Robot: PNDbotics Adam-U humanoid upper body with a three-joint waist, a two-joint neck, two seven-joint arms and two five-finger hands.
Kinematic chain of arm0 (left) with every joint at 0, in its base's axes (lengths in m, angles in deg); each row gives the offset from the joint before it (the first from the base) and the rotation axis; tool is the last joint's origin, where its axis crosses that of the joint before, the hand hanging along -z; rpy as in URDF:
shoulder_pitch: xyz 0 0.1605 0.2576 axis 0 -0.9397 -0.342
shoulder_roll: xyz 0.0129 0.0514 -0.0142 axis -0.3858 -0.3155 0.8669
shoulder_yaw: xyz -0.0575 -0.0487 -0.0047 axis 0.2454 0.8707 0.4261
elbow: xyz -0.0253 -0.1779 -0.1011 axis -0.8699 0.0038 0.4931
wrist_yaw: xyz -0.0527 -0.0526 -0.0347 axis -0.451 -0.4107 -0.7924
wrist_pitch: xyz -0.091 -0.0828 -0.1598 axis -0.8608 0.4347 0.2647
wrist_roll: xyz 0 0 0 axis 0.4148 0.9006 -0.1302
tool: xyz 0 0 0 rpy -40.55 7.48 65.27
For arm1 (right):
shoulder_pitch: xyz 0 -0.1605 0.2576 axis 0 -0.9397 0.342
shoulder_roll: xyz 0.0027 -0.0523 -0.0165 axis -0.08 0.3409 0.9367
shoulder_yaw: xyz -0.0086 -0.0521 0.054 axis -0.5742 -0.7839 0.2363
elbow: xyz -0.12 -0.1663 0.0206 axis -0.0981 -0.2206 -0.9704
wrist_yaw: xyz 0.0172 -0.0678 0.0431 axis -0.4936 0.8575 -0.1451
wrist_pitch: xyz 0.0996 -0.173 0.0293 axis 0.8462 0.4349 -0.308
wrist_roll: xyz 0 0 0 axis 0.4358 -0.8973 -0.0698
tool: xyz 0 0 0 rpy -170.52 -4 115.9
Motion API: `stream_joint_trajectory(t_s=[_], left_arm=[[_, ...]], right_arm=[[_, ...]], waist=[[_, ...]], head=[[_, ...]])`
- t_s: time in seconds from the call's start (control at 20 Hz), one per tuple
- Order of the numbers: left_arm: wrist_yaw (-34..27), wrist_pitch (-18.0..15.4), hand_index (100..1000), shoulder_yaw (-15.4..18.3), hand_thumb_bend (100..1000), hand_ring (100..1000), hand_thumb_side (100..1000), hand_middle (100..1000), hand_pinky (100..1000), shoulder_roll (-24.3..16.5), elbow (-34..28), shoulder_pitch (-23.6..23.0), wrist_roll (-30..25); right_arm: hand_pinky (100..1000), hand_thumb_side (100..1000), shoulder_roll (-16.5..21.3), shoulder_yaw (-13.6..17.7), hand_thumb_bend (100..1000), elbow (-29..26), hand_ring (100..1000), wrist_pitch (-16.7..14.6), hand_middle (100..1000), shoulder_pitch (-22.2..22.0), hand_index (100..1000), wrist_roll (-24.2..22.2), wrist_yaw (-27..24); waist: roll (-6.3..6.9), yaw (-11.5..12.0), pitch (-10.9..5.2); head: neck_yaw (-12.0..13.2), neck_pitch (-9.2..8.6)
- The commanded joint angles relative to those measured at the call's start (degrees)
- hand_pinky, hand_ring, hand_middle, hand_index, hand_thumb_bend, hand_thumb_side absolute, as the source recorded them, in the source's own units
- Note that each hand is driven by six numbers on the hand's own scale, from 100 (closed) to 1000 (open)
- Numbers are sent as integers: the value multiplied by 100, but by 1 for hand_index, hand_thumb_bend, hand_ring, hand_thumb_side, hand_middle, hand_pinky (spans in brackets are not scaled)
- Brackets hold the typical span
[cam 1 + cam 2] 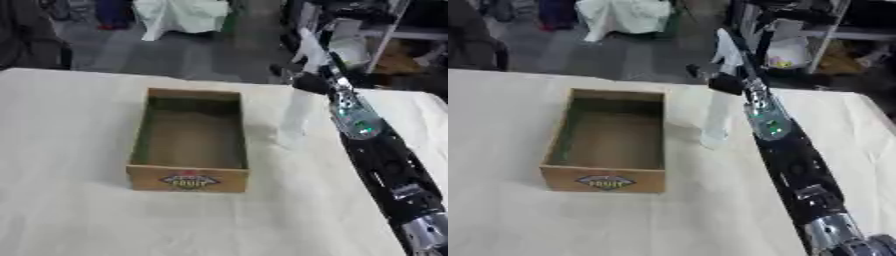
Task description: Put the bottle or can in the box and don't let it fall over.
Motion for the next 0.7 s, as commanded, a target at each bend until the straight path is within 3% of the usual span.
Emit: stream_joint_trajectory(t_s=[0.05,0.2,0.35,0.45,0.6,0.65,0.7], left_arm=[[5,-6,845,18,503,778,750,678,734,-88,-126,75,-5],[3,-6,845,19,502,778,750,678,734,-88,-126,79,-4],[2,-6,845,20,502,778,750,678,735,-88,-125,78,-2],[2,-7,845,22,503,778,750,678,735,-91,-127,80,0],[1,-8,845,23,504,778,750,678,735,-92,-129,81,1],[1,-8,845,22,504,777,750,678,735,-92,-130,82,1],[1,-9,845,22,504,777,750,677,735,-92,-130,82,0]], right_arm=[[590,301,165,45,601,-72,645,-35,495,120,654,114,-62],[560,325,169,42,611,-80,598,-57,414,112,569,269,-93],[478,498,167,68,611,-79,487,-53,257,107,420,482,-186],[465,509,169,59,608,-80,469,-40,238,107,403,630,-267],[486,512,179,32,616,-81,502,-39,316,109,478,721,-300],[524,520,182,20,641,-75,561,-32,452,108,613,726,-275],[528,519,184,8,643,-63,568,-19,463,108,625,705,-227]], waist=[[27,-1,-48],[29,0,-50],[32,-1,-51],[34,-1,-53],[37,0,-58],[37,1,-60],[38,2,-62]], head=[[-9,-65],[-12,-72],[-6,-69],[-6,-73],[-10,-79],[-10,-81],[-11,-82]])
